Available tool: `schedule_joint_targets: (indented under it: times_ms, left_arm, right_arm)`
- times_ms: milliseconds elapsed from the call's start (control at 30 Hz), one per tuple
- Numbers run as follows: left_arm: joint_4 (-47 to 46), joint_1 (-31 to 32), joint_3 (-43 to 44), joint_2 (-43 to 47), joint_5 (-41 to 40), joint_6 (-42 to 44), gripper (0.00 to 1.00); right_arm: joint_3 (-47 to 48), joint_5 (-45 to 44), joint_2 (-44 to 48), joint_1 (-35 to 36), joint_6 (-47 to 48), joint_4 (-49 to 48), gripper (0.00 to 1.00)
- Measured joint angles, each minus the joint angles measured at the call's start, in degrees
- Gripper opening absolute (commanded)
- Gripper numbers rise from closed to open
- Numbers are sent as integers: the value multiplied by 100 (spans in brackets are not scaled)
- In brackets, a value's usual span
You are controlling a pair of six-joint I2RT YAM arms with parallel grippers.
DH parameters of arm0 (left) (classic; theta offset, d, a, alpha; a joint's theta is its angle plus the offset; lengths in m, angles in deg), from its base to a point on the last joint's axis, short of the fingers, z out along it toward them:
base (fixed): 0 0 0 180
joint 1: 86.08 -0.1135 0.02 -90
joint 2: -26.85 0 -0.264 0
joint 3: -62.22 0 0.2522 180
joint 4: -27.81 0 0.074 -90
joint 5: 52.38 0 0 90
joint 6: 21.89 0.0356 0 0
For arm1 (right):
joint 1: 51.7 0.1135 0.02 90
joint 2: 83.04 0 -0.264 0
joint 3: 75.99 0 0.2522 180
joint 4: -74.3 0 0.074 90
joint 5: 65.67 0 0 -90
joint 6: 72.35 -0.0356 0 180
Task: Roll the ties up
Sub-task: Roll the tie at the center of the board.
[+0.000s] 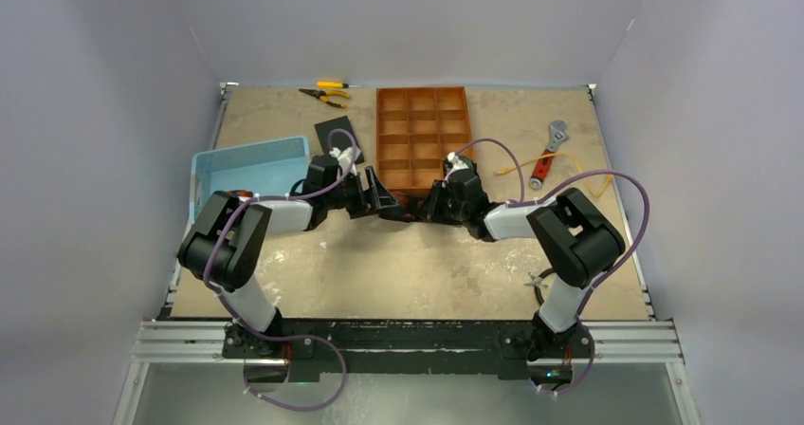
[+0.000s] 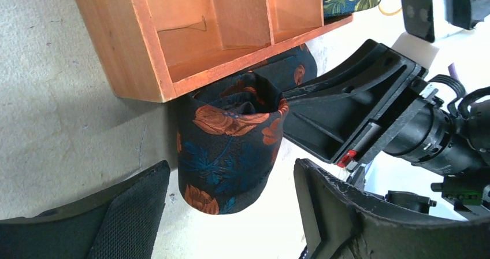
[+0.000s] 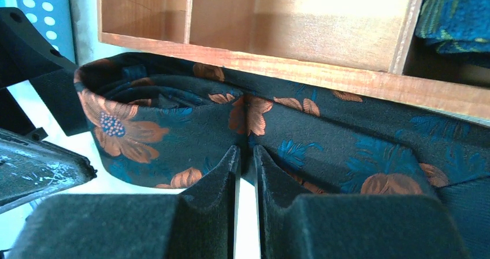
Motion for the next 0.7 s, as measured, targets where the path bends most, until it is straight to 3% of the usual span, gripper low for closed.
schedule_joint_targets:
  times_ms: [300, 467, 633, 700]
  left_arm:
    - [-20, 57, 66, -297, 33, 11, 60]
    - [90, 87, 205, -352, 31, 103, 37]
    - [162, 109, 245, -352, 0, 195, 3]
    - [243, 129, 282, -352, -28, 243, 0]
  right_arm:
    - [-24, 114, -74, -31, -15, -96, 17]
    - [-24, 151, -105, -33, -17, -151, 17]
    - [-24, 199, -116, -37, -15, -184, 18]
    - [-24, 210, -116, -37, -15, -181, 21]
